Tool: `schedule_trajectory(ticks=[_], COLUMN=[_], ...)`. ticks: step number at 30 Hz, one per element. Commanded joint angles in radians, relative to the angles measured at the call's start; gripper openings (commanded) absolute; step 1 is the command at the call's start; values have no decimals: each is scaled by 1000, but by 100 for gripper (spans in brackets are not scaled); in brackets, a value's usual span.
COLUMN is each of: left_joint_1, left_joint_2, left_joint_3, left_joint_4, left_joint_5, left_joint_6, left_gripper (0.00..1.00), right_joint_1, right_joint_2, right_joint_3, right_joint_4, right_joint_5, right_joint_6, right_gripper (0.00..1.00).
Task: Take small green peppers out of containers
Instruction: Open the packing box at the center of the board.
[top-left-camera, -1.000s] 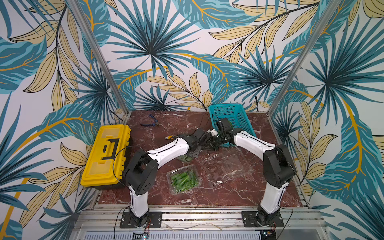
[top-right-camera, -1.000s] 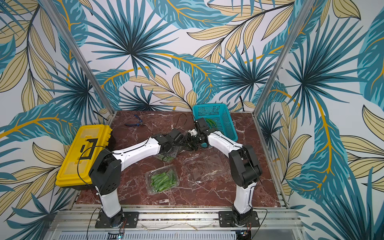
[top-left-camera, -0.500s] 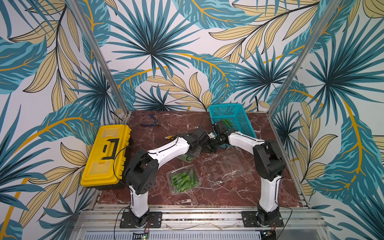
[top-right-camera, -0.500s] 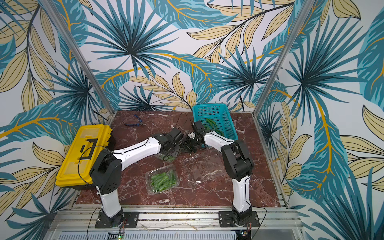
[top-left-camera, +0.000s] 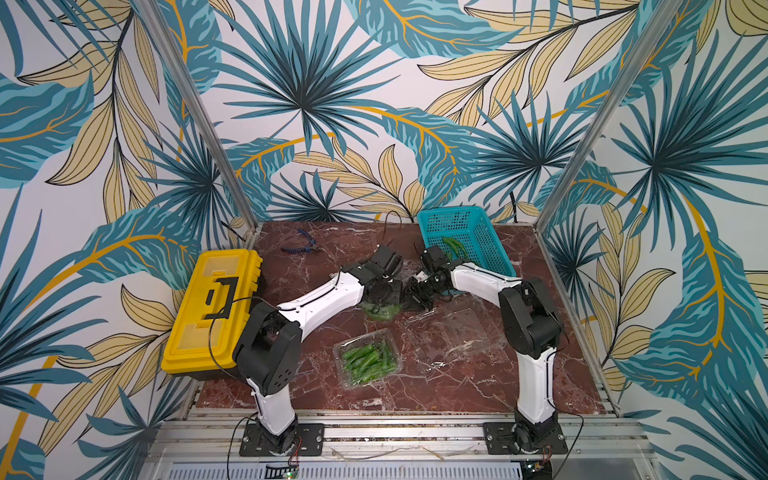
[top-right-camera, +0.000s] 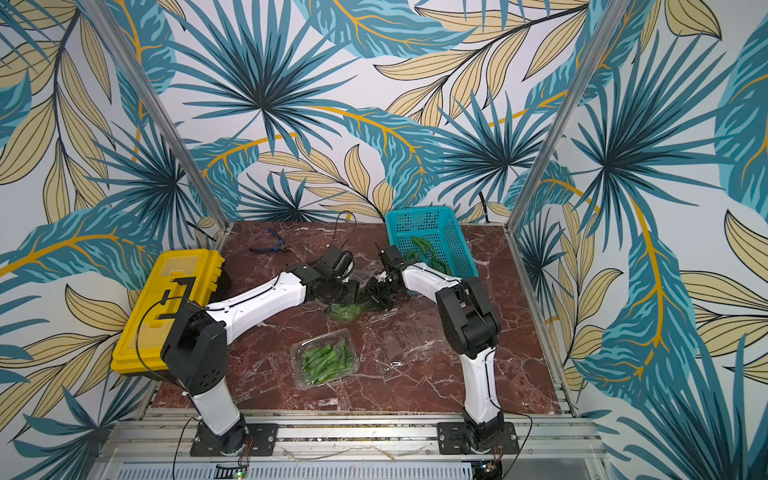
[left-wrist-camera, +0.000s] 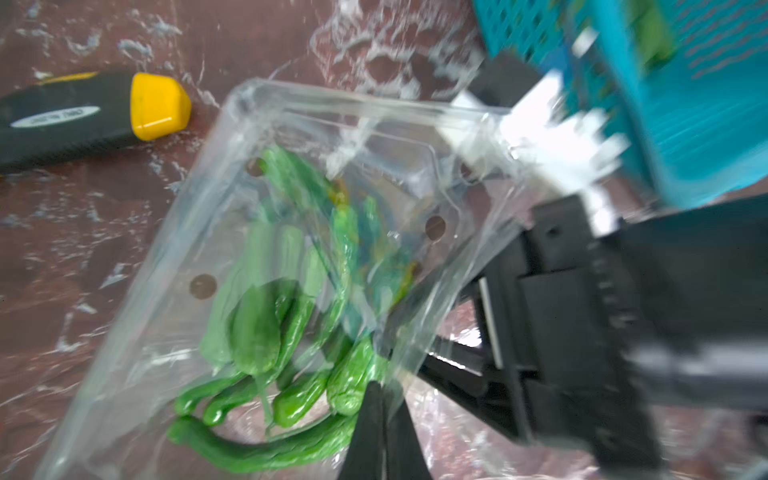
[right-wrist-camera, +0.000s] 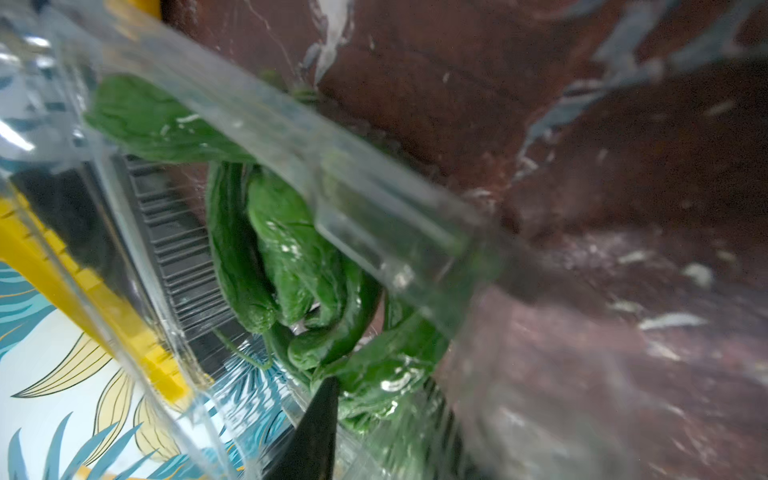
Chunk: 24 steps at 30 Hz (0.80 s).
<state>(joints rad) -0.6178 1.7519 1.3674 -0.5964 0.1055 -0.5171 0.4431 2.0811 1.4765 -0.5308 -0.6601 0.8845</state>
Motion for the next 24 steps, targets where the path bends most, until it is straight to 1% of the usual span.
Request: schedule_trajectory(ticks=[1,4,9,12,13,14,17,20,24], left_joint_1=[32,60,78,79,79,81,83,87,87], left_joint_2=[-79,-119,-171,-204,-212,-219,-247,-270,-270], left_joint_3=[-81,-142,-206,-221,-219,-217,-221,-225,-214], left_joint_4=[172,240,299,316,316,316,316,305,263], left_joint_5=[191,219,200,186,180,171,115,20,-78], left_joint_6=[-84,-122,-145,-145,-139,-137,-141,-149,-135], left_gripper=[0,0,0,30,46,54,61,63,67], right_joint_1=[-10,-13,-13,-13,-13,-13,-12,-13,-11], right_joint_2=[30,28,12,-22,-36,-51,-94,-125,-164], right_joint_3=[1,2,12,7,8,10,9,18,15], right_joint_4=[-84,-110,-148,-150,-158,-168,-197,-234,-257], right_joint_5=[62,84,123,140,155,171,228,280,348], right_joint_6=[-23,-41,-74,-81,-87,-93,-102,-116,-118], right_gripper=[33,33,33,33,33,34,36,38,39])
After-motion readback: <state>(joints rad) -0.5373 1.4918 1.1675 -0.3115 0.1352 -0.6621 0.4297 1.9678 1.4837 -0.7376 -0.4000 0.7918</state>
